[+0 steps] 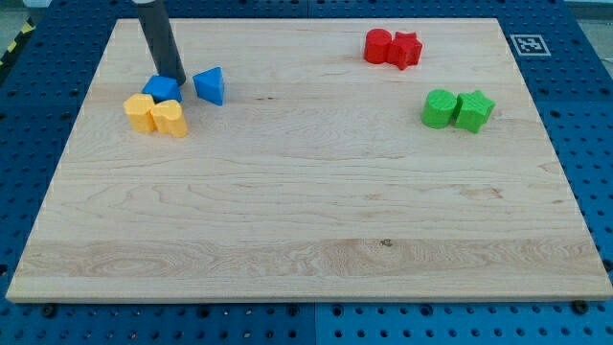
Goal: Push the triangle into the cube
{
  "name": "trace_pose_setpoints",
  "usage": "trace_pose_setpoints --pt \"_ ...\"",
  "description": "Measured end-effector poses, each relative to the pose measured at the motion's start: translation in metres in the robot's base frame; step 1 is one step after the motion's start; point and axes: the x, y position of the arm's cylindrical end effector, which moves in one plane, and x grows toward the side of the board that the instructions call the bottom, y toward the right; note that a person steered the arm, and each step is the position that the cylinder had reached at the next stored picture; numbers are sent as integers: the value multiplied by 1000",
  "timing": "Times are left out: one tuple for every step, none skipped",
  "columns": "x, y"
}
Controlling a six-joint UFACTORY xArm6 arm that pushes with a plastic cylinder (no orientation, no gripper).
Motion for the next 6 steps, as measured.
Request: trace_pose_setpoints --pt "-8 5" --pt "-38 35" --pt "-32 95" --pt "-8 113" --pt "-1 72" --pt "-1 41"
